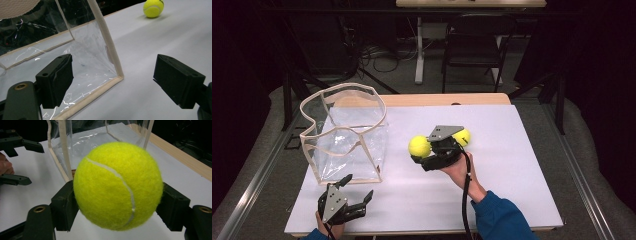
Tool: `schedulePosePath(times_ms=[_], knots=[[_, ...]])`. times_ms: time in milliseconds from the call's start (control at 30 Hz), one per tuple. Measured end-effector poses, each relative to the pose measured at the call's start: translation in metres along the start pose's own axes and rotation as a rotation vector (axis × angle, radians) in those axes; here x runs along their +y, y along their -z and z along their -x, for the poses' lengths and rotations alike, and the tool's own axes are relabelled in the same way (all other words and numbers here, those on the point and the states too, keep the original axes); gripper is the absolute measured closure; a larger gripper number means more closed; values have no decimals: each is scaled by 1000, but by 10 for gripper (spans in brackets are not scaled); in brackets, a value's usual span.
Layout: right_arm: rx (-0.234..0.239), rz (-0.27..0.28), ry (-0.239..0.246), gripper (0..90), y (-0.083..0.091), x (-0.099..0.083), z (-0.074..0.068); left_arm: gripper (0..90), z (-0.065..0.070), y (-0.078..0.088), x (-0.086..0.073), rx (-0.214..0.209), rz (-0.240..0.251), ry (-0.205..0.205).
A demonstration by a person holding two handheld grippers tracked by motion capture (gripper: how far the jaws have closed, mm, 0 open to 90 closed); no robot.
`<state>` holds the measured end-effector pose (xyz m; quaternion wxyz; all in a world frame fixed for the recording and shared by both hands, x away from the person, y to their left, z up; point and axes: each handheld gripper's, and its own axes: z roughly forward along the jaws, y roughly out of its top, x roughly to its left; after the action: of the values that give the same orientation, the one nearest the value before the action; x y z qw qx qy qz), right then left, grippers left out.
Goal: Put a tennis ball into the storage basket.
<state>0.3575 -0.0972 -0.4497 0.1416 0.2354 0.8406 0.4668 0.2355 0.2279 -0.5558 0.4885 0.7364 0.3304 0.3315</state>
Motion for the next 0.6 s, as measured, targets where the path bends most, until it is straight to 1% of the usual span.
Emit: schedulePosePath(times_ms=[200,367,433,500,600], knots=[[5,-8,-3,264,-2,4,2,159,0,0,0,-2,0,-5],[7,-16,9,264,-5,10,2,159,1,0,0,-1,0,-5],[10,-16,10,264,-6,12,1,159,1,0,0,-2,-2,-8],[29,-3,4,264,-6,16,2,159,1,0,1,-1,4,-9],[23,-4,10,264,-6,18,2,159,1,1,1,0,10,-9]])
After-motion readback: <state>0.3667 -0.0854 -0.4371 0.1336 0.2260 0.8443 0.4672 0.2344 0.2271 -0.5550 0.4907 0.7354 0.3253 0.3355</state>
